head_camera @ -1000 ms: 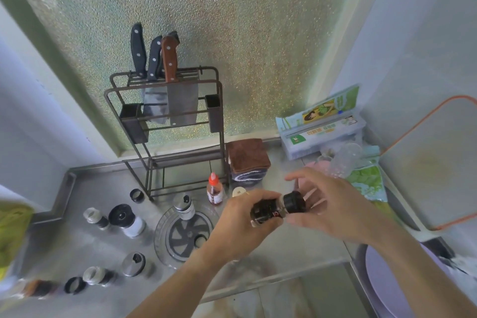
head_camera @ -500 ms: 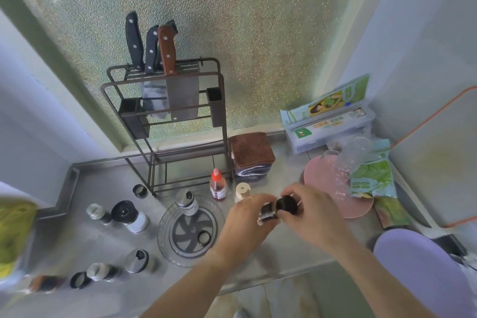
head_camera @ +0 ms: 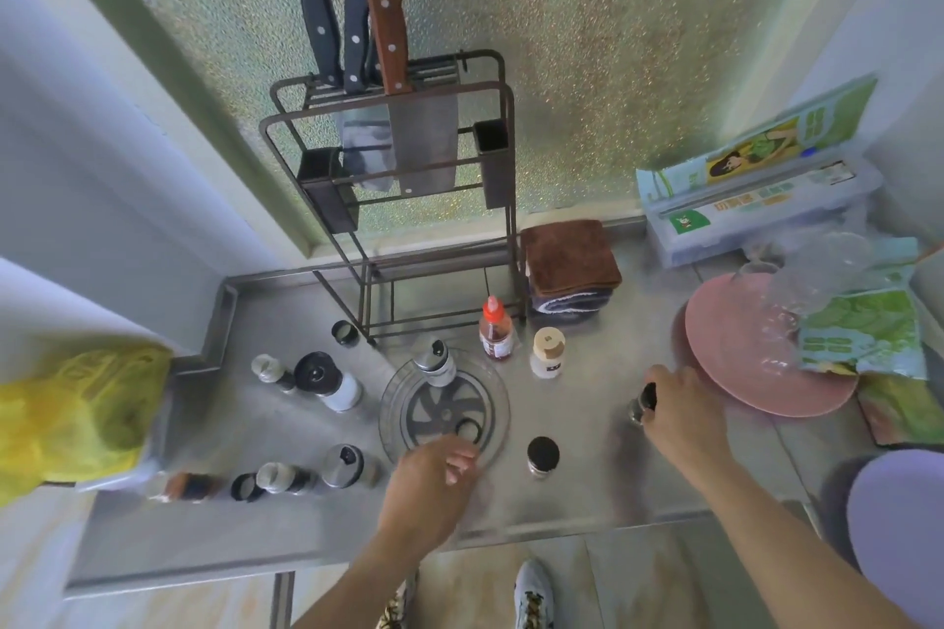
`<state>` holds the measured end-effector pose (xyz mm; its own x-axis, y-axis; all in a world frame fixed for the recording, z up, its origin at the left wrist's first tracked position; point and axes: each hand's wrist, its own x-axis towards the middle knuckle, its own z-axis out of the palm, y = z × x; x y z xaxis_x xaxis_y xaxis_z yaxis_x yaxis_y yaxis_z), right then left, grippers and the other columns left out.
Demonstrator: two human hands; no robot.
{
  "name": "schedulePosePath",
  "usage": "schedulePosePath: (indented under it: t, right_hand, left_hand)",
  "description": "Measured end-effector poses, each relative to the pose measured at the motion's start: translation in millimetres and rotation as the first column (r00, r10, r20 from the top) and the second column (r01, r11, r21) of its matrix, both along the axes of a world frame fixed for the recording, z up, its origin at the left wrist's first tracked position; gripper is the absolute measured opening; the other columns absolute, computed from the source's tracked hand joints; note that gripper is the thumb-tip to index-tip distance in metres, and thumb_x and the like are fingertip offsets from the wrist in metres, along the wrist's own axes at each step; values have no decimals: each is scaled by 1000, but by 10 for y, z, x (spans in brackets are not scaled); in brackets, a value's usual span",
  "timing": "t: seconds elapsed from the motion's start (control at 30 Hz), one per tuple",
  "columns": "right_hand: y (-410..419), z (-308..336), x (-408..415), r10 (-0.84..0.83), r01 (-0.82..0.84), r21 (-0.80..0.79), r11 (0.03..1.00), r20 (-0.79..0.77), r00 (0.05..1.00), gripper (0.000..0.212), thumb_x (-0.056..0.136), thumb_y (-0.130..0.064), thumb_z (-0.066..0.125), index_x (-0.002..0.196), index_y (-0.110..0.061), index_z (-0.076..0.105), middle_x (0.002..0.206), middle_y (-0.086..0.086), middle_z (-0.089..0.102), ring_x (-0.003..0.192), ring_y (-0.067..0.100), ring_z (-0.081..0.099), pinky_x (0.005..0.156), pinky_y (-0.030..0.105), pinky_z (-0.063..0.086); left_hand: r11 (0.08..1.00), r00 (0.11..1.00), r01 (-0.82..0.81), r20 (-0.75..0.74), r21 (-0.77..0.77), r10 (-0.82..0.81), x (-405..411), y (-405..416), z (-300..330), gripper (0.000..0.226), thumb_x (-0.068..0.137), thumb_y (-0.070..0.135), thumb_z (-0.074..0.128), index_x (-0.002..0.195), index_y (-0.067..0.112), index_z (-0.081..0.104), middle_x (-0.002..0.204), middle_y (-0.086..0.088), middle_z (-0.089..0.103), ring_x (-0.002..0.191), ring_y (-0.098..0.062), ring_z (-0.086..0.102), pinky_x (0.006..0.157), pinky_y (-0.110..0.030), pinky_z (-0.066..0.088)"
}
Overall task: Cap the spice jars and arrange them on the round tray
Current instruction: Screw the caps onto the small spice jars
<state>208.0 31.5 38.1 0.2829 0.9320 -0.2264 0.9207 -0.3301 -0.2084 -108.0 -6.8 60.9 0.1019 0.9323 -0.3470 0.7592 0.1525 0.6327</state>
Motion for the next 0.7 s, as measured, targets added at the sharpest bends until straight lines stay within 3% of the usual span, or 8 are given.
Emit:
schedulePosePath:
  t: [0.17,0.3,0.4,0.53,0.7]
  right_hand:
    - [-78,-101,45,-32,32,-29,999,-25,999,34,75,-11,81,104,-5,65,89,21,55,80,43,61,62,43,50]
    - [-120,71,15,-135,135,-2,991,20,991,66,74,-29,83,130,-11,52,104,27,56,91,47,60,69,51,54]
    - [-57,314,-260,-120,120,147,982,-15,993,57,78,-24,76,125,-4,50,100,31,56,85,47,57,72,55,53]
    - [-93,641,-1163,100,-81,444,892,-17,995,36,81,-18,73,112,-3,62,99,25,62,87,46,57,69,49,47]
    - [-365,679,-2378,403,-338,290,895,-203,892,40,81,-30,78,115,-16,63,107,3,66,98,24,63,75,33,56]
  left_hand:
    - [991,994,-106,3,-79,107,-256,-198,-72,28,87,25,66,112,37,64,82,19,72,77,2,66,79,-26,58]
    - [985,986,-165,-23,-52,164,-372,-190,21,31,91,34,62,121,37,59,92,18,73,83,0,67,79,-24,57]
    - [970,969,-242,-41,11,242,-572,-126,149,26,93,38,61,118,36,61,87,19,70,80,0,66,76,-23,56]
    - [911,922,-372,-45,178,385,-1062,-194,196,12,90,34,64,101,36,68,77,19,68,71,2,65,69,-27,58]
    - [813,845,-486,-63,321,530,-1732,-416,126,19,85,23,76,100,30,65,90,16,65,76,4,60,61,-11,44]
